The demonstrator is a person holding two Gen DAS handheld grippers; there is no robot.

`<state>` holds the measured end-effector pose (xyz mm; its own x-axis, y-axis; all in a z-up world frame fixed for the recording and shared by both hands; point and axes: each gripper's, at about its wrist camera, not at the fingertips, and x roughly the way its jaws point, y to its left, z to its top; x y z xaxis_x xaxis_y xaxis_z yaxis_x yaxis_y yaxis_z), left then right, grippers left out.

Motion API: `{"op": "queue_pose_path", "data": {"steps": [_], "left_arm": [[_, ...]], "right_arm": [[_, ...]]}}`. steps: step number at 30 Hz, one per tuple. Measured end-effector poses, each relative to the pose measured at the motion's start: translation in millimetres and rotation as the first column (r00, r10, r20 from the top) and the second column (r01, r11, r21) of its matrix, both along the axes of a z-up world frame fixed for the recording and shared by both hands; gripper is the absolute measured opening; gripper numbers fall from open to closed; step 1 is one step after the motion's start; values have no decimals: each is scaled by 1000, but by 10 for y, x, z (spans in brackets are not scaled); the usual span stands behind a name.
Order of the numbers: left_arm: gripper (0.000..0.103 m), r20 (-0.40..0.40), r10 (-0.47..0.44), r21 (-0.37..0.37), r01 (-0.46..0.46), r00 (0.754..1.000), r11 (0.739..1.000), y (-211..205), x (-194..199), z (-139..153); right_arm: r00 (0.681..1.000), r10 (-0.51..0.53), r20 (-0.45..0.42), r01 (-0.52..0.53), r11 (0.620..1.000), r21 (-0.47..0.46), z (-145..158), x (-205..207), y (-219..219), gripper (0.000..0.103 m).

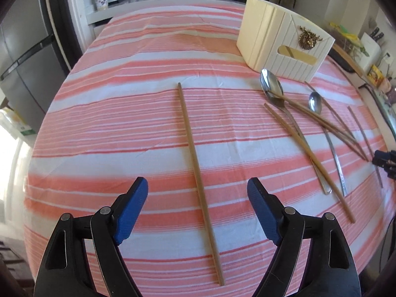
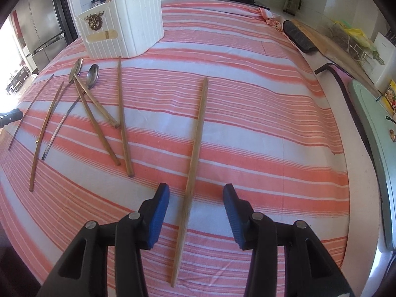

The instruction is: Organize utensils

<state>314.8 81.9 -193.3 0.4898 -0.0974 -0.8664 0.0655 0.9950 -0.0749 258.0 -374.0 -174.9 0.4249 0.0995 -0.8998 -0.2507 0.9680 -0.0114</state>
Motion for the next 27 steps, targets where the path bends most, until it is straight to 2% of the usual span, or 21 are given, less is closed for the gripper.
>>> {"op": "queue_pose_path", "data": {"steps": [3, 8, 11, 16, 19, 21, 22, 23, 27], "left_arm": [[83, -24, 1, -8, -1, 1000, 1000, 77, 170, 6], [78, -84, -3, 39, 6, 996, 999, 137, 488, -99], [73, -123, 3, 51, 3, 992, 999, 163, 676, -170], [68, -144, -6, 68, 16, 990, 998, 158, 926, -155], [55, -164, -30, 74, 42, 986, 996, 137, 1044, -141], [28, -171, -46, 76, 60, 984, 995, 112, 1099, -121], [20, -172, -48, 75, 62, 984, 995, 110, 1123, -116], [8, -175, -51, 68, 64, 983, 996, 111, 1145, -117], [3, -132, -52, 42, 58, 990, 997, 110, 1155, -72]], "right_arm": [[999, -2, -53, 4, 999, 33, 15, 84, -83, 46], [992, 4, -122, 5, 998, 70, 21, 338, -105, 46], [991, 10, -130, -4, 999, 49, -21, 533, -44, 46], [993, 10, -115, -6, 999, 32, -43, 933, 85, 46], [993, 7, -116, -7, 1000, 5, -75, 1153, 187, 45], [994, -2, -113, 0, 1000, -25, -72, 1250, 240, 33], [993, -9, -117, 7, 1000, -23, -67, 1289, 259, 20], [992, -17, -122, 14, 1000, -21, -65, 1320, 272, 9], [994, -35, -105, 35, 999, 1, -53, 1372, 282, 7]]}}
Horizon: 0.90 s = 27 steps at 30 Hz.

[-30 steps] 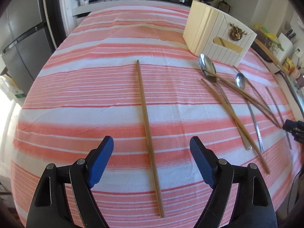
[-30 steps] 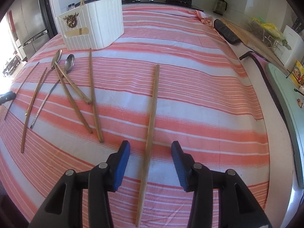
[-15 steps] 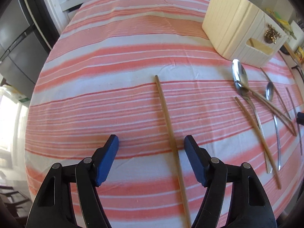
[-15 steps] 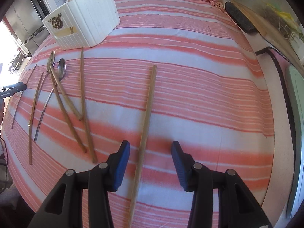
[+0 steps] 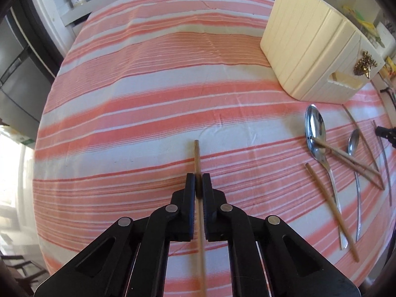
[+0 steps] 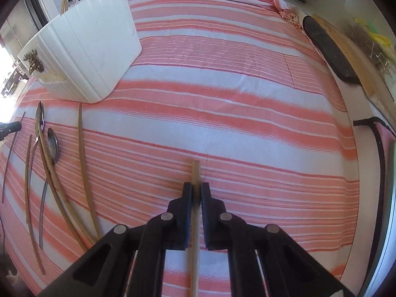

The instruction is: Organize utensils

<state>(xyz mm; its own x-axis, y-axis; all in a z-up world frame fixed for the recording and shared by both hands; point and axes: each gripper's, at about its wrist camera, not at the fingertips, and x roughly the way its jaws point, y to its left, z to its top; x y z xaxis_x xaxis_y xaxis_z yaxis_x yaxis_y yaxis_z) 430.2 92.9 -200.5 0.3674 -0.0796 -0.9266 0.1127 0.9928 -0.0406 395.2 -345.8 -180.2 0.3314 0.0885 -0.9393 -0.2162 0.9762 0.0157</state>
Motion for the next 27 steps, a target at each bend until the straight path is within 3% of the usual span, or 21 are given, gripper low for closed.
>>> {"op": "queue_pose_path", "data": {"steps": [4, 9, 16, 27], "left_arm": [[3, 90, 48, -74, -41, 995, 996, 71, -144, 272], [3, 243, 78, -171, -37, 967, 985, 187, -503, 911], [3, 420, 84, -245, 24, 903, 969, 227, -1039, 1667], [3, 528, 87, -269, 69, 845, 961, 207, -1323, 2188]], "right_arm": [[995, -31, 95, 18, 991, 130, 307, -107, -76, 7], [969, -19, 247, -40, 972, 232, 993, -489, -128, 7], [907, 22, 421, -138, 959, 248, 1725, -970, -59, 7], [794, -18, 608, -184, 946, 269, 2255, -1323, 53, 7]]}}
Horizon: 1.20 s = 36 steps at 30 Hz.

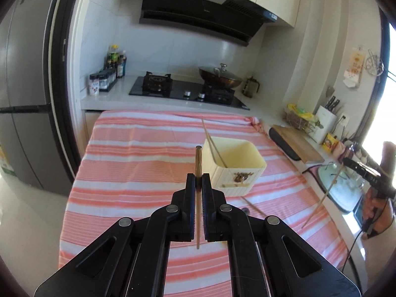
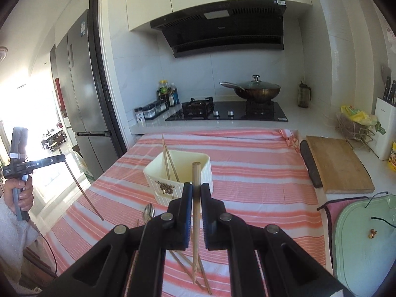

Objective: Organize utensils
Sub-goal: 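Lift both held chopsticks and carry them over the cream holder, then lower the chopsticks into the holder and open both tools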

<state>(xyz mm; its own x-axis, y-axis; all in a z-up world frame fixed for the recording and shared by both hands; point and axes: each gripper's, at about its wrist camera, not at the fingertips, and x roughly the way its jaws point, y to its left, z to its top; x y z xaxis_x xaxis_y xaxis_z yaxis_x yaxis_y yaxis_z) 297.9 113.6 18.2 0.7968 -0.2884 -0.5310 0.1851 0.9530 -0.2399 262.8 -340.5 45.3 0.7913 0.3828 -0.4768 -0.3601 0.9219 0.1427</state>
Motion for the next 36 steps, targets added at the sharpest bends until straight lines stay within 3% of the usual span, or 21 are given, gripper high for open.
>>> {"op": "queue_pose_path", "data": {"steps": [8, 15, 19, 22, 26, 29, 32, 36], "left_arm": [[3, 56, -4, -2, 4, 998, 1000, -20, -38, 260], [3, 172, -11, -44, 19, 985, 999, -129, 82, 778], [3, 243, -9, -102, 35, 970, 994, -283, 342, 1051], [3, 277, 5, -93, 21, 961, 995, -475, 615, 1100], [3, 232, 8, -42, 2, 973, 999, -758, 1086, 931], [3, 165, -4, 2, 4, 986, 1000, -940, 1395, 710], [3, 92, -15, 40, 11, 996, 999, -1057, 1678, 450], [3, -13, -33, 69, 34, 999, 997, -1158, 1982, 105]], "right_arm": [[999, 11, 53, -10, 1000, -20, 193, 58, 89, 7], [995, -7, 97, 9, 1000, -23, 341, 255, 132, 7], [985, -18, 171, 15, 1000, 22, 555, 455, 238, 7], [965, -25, 260, 10, 998, 61, 704, 615, 377, 7], [937, -43, 345, 10, 995, 96, 746, 870, 587, 7], [940, -27, 340, 3, 997, 72, 611, 1140, 764, 7], [962, 7, 273, -10, 1000, 10, 364, 1457, 948, 7], [994, 54, 100, -46, 996, -78, -33, 1895, 1131, 7]]}}
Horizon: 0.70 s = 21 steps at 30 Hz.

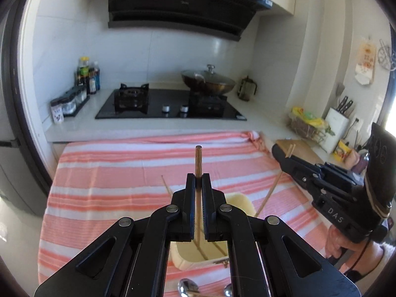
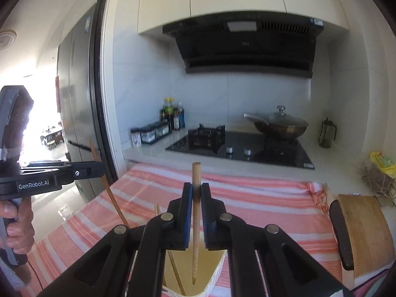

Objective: Organize utensils
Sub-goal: 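Lower the chopsticks into the holder and open both tools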

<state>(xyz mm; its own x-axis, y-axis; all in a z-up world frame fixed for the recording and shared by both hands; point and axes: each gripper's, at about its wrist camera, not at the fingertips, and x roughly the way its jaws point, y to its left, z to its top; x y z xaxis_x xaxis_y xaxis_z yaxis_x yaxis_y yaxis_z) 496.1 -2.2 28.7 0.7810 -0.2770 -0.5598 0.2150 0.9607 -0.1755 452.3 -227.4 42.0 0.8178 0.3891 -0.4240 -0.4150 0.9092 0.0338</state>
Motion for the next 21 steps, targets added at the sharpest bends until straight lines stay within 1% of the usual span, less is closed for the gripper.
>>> {"op": "queue_pose_path", "data": {"steps": [2, 4, 7, 8, 9, 10, 11, 12, 14, 16, 17, 18, 20, 21], "left_arm": [[3, -48, 13, 26, -11, 999, 1000, -27, 127, -173], [3, -91, 22, 35, -19, 996, 999, -32, 232, -323], [5, -152, 34, 40, -29, 988, 999, -22, 348, -483], [12, -162, 38, 38, -32, 986, 999, -10, 345, -509], [30, -167, 35, 30, -30, 985, 999, 8, 304, -523], [41, -166, 27, 21, -24, 986, 999, 34, 241, -522], [60, -157, 20, 19, -18, 987, 1000, 65, 174, -521], [67, -147, 14, 26, -10, 989, 1000, 87, 104, -520], [68, -150, -12, 66, 23, 989, 998, 130, -121, -548], [72, -174, -29, 107, 48, 984, 993, 190, -351, -626], [77, -183, -31, 123, 54, 983, 991, 239, -512, -700], [82, -192, -30, 133, 57, 981, 989, 289, -656, -782], [87, -219, -11, 130, 41, 976, 991, 431, -976, -1034], [87, -238, 2, 119, 27, 971, 992, 504, -1112, -1175]], "right_arm": [[998, -11, -68, 9, 1000, -29, -168, 150, 50, 7], [992, -3, -127, 0, 1000, -26, -293, 266, 67, 7], [988, -24, -153, 21, 1000, -18, -386, 371, 50, 10], [987, -29, -156, 27, 1000, -13, -391, 377, 39, 23], [987, -32, -155, 32, 999, 2, -374, 370, 35, 32], [989, -29, -144, 33, 999, 31, -340, 315, -4, 46], [992, -28, -127, 36, 998, 57, -302, 243, -57, 47], [993, -31, -117, 39, 997, 64, -263, 186, -89, 47], [992, -28, -119, 36, 997, 65, -227, 29, -184, 47], [990, -31, -141, 39, 998, 53, -259, -156, -312, 47], [987, -36, -158, 43, 998, 41, -313, -267, -391, 47], [983, -45, -175, 51, 998, 31, -400, -395, -488, 48], [973, -94, -212, 97, 995, 4, -683, -681, -714, 51], [963, -127, -237, 127, 992, -17, -864, -810, -833, 51]]}}
